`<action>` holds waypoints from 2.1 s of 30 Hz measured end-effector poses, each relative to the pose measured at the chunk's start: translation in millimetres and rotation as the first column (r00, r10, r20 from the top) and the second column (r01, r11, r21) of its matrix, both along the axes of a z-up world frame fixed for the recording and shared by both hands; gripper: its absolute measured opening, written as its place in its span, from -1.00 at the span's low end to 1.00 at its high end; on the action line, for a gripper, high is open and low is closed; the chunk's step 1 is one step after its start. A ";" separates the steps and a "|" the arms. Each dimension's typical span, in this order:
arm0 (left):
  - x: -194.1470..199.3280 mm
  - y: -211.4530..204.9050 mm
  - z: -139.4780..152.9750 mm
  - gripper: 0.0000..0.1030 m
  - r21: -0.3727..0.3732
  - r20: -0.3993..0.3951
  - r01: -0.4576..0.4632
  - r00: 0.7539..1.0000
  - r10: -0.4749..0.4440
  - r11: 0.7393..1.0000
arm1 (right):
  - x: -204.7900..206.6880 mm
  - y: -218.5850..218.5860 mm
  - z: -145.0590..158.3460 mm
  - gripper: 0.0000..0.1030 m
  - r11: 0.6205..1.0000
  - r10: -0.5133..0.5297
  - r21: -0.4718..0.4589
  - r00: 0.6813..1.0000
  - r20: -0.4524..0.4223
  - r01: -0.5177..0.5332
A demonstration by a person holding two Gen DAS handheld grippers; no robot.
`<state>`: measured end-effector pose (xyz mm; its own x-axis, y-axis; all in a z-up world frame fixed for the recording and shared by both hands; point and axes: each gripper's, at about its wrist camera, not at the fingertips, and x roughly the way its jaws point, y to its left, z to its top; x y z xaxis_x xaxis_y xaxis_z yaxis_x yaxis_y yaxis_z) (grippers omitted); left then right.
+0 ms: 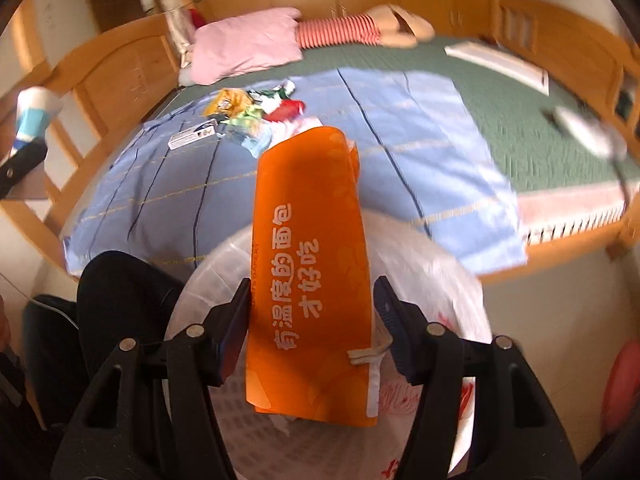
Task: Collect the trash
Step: 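Carry the paper cup and orange wrapper over the white trash bag and release both, then grasp the yellow chip bag with the left tool while the right tool grasps the white-blue ointment box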
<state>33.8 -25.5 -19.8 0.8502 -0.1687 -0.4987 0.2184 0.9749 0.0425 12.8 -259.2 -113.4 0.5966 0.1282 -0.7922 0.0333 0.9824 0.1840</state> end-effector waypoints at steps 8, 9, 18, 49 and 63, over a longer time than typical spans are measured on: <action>4.2 -19.1 -14.0 0.48 -0.067 -0.098 0.153 0.982 -0.159 0.986 | 3.0 -7.2 -49.4 0.25 0.996 -0.023 0.078 0.982 -0.189 0.039; 4.5 -22.0 -16.4 0.49 -0.076 -0.109 0.170 0.978 -0.178 0.982 | 1.0 -14.4 -45.6 0.27 0.991 -0.051 0.114 0.985 -0.167 0.070; 6.6 -78.3 -77.9 0.83 -0.272 -0.341 0.533 0.725 -0.598 0.801 | -13.0 -68.0 8.1 0.43 0.943 -0.299 0.166 0.953 0.042 0.289; 230.0 259.9 -125.7 0.86 -0.089 -0.433 -0.529 0.783 0.446 0.844 | 501.6 203.0 -64.0 0.23 0.998 -0.031 0.055 0.999 -0.022 0.033; 217.9 283.9 -130.8 0.86 -0.118 -0.464 -0.609 0.732 0.499 0.784 | 487.5 241.5 -33.7 -0.79 0.976 0.164 0.129 0.983 0.086 -0.174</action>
